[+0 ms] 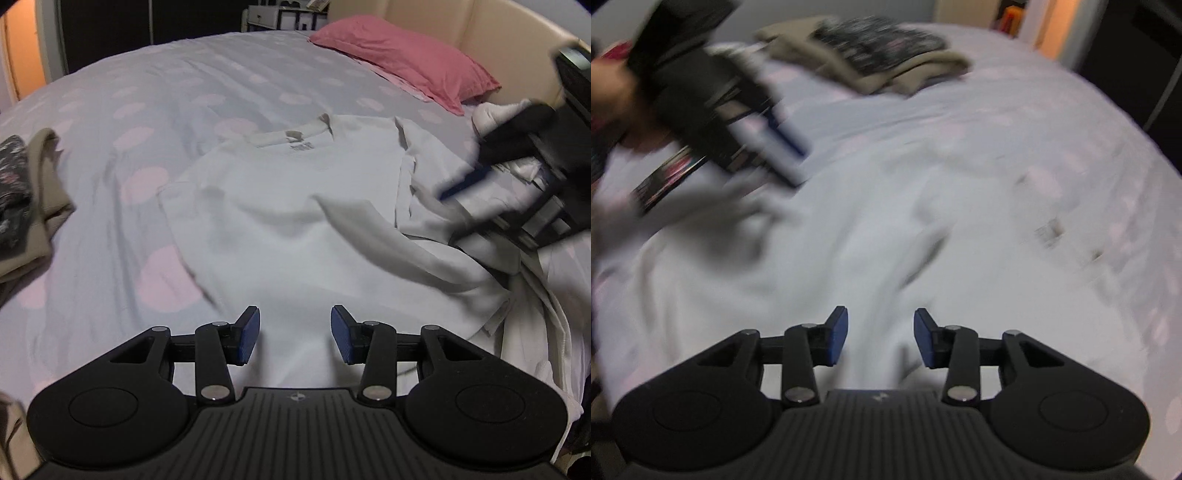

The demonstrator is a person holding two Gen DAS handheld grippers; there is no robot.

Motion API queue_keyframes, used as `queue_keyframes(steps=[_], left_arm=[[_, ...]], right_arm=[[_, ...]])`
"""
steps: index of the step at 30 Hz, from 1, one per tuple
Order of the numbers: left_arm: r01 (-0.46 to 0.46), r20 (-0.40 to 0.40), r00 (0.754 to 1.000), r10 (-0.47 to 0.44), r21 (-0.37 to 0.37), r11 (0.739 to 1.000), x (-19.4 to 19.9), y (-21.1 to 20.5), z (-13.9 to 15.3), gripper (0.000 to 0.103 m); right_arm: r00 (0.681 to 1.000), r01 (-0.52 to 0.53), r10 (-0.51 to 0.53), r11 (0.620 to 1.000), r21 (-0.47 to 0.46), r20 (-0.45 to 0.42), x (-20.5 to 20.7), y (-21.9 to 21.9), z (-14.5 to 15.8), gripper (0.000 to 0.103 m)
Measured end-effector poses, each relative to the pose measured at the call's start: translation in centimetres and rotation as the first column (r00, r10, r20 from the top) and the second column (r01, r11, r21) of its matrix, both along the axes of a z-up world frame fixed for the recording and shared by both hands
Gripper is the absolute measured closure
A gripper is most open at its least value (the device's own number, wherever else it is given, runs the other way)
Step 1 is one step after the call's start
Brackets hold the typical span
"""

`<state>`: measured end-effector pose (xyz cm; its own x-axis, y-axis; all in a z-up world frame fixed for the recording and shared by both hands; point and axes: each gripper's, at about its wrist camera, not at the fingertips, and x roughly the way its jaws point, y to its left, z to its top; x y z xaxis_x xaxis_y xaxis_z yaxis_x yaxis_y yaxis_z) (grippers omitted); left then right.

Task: Fold clothes

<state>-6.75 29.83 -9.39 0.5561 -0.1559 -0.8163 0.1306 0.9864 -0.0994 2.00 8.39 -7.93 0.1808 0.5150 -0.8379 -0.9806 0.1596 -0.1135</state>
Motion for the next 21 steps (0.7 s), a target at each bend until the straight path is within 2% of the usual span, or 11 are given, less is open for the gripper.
queue_keyframes(steps=[3,6,8,9,11,12,13,14,16,18,21], left_arm=[[0.026,-0.026,0.999,-0.026,0.009,1.000,0.6,-0.5,-1.0,0.063],[0.054,-0.053,0.997,-0.053,0.018,0.998,0.9,-0.9,-1.9,0.063],[0.073,-0.064,0.995,-0.072,0.017,0.997,0.8,-1.0,-2.3,0.063],[0.075,-0.072,0.995,-0.073,0.015,0.997,0.7,-1.0,-2.5,0.063],[0.075,-0.091,0.993,-0.073,0.018,0.997,0.6,-1.0,-2.9,0.063],[0.074,-0.102,0.992,-0.071,0.024,0.997,0.6,-1.0,-3.2,0.063],[0.074,-0.113,0.991,-0.069,0.033,0.997,0.5,-1.0,-3.3,0.063],[0.073,-0.117,0.991,-0.068,0.037,0.997,0.5,-1.1,-3.3,0.063],[0.071,-0.125,0.990,-0.065,0.046,0.996,0.4,-1.3,-3.2,0.063],[0.072,-0.130,0.989,-0.064,0.058,0.996,0.4,-1.4,-3.1,0.062],[0.079,-0.149,0.987,-0.067,0.080,0.994,0.3,-1.7,-3.1,0.062]], right_arm=[[1.000,0.005,-0.005,1.000,-0.011,-0.003,2.0,1.6,-1.1,0.064],[0.999,-0.031,0.032,0.997,-0.075,0.016,3.5,1.2,-1.5,0.062],[0.999,-0.011,0.006,0.992,-0.125,-0.041,5.0,0.3,-1.9,0.059],[0.997,-0.002,-0.009,0.990,-0.138,-0.081,5.6,-0.4,-2.1,0.055],[0.993,0.018,-0.035,0.989,-0.144,-0.117,5.9,-1.6,-2.7,0.053],[0.990,0.036,-0.056,0.987,-0.154,-0.129,6.0,-2.1,-3.2,0.056],[0.986,0.060,-0.085,0.984,-0.169,-0.143,6.1,-2.4,-3.8,0.064],[0.981,0.084,-0.114,0.979,-0.185,-0.155,6.3,-2.7,-4.4,0.094],[0.969,0.136,-0.167,0.975,-0.177,-0.179,6.6,-3.6,-4.7,0.094],[0.970,0.173,-0.196,0.972,-0.158,-0.147,6.7,-4.5,-3.7,0.096],[0.940,0.323,-0.328,0.944,-0.063,-0.096,9.0,-7.9,-0.1,0.096]])
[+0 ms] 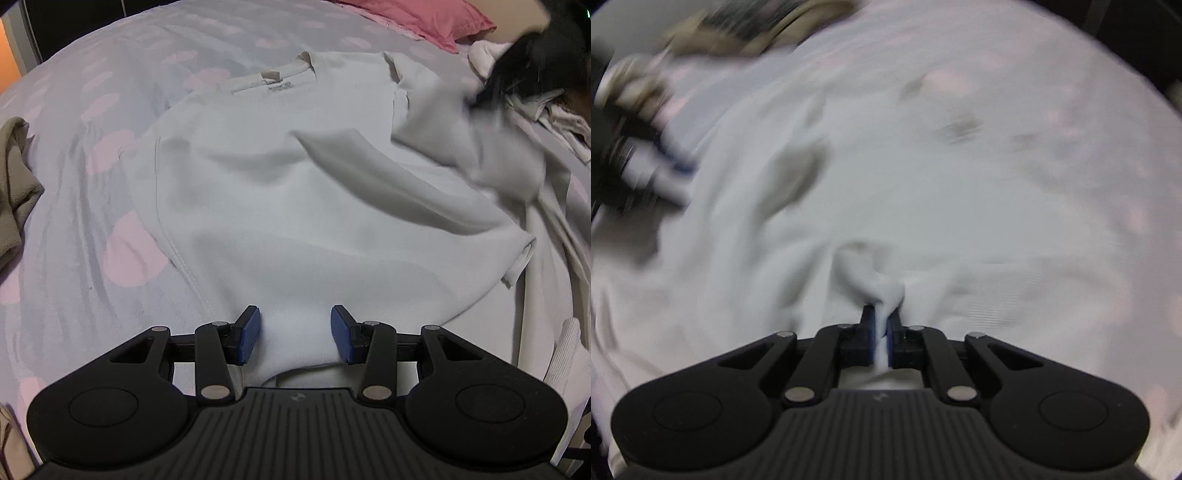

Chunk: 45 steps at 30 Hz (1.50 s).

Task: Fold clothes

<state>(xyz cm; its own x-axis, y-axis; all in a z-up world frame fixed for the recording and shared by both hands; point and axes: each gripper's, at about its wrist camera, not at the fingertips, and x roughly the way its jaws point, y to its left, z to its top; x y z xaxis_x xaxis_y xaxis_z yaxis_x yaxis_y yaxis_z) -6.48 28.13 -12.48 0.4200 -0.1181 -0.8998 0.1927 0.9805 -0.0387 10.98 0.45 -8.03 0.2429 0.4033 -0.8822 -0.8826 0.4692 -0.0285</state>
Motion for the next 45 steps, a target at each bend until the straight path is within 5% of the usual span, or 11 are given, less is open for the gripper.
queue_keyframes(steps=[3,7,9,16,21,27,36,39,41,43,45], left_arm=[[0.003,-0.009,1.000,-0.003,0.022,1.000,-0.2,-0.2,0.0,0.062],[0.013,0.045,0.999,-0.016,0.070,0.997,-0.9,-1.4,1.9,0.063],[0.068,0.093,0.993,-0.076,0.081,0.994,-1.8,-3.1,3.6,0.063],[0.271,0.104,0.958,-0.266,-0.041,0.962,-7.0,-11.7,5.9,0.059],[0.447,0.138,0.888,-0.439,-0.029,0.894,-12.3,-18.7,4.0,0.058],[0.538,0.235,0.790,-0.566,0.175,0.824,-15.9,-23.7,2.0,0.055],[0.700,0.164,0.621,-0.766,0.324,0.637,-16.5,-28.4,0.0,0.054],[0.722,0.051,0.620,-0.783,0.353,0.595,-15.5,-29.0,-1.3,0.055],[0.729,-0.003,0.623,-0.782,0.366,0.579,-15.0,-29.2,-1.5,0.076],[0.738,-0.031,0.633,-0.773,0.324,0.592,-14.4,-28.7,-0.5,0.093],[0.734,-0.031,0.650,-0.760,0.285,0.616,-14.3,-27.5,1.3,0.094]], right_arm=[[0.950,0.290,-0.302,0.947,0.139,0.078,4.4,-7.1,4.4,0.096],[0.732,0.609,-0.638,0.770,0.190,0.239,7.5,-16.6,7.1,0.085],[0.684,0.641,-0.647,0.753,0.147,0.337,6.9,-19.2,7.6,0.077],[0.980,0.073,-0.089,0.993,0.095,0.177,-3.6,-18.8,6.5,0.057],[0.984,-0.151,0.164,0.977,-0.153,0.075,-9.2,-16.7,0.3,0.049],[0.997,0.032,-0.022,0.991,-0.130,0.076,-7.0,-18.0,-1.0,0.049],[0.995,0.098,-0.098,0.986,-0.136,0.001,-5.4,-18.0,-2.1,0.045],[0.992,0.116,-0.121,0.984,-0.138,-0.026,-4.9,-18.4,-2.8,0.040],[0.986,0.149,-0.156,0.982,-0.118,-0.053,-4.1,-18.8,-3.1,0.044],[0.979,0.175,-0.184,0.980,-0.096,-0.089,-3.5,-19.2,-3.0,0.098],[0.973,0.179,-0.188,0.981,-0.079,-0.133,-3.3,-19.5,-2.2,0.096]])
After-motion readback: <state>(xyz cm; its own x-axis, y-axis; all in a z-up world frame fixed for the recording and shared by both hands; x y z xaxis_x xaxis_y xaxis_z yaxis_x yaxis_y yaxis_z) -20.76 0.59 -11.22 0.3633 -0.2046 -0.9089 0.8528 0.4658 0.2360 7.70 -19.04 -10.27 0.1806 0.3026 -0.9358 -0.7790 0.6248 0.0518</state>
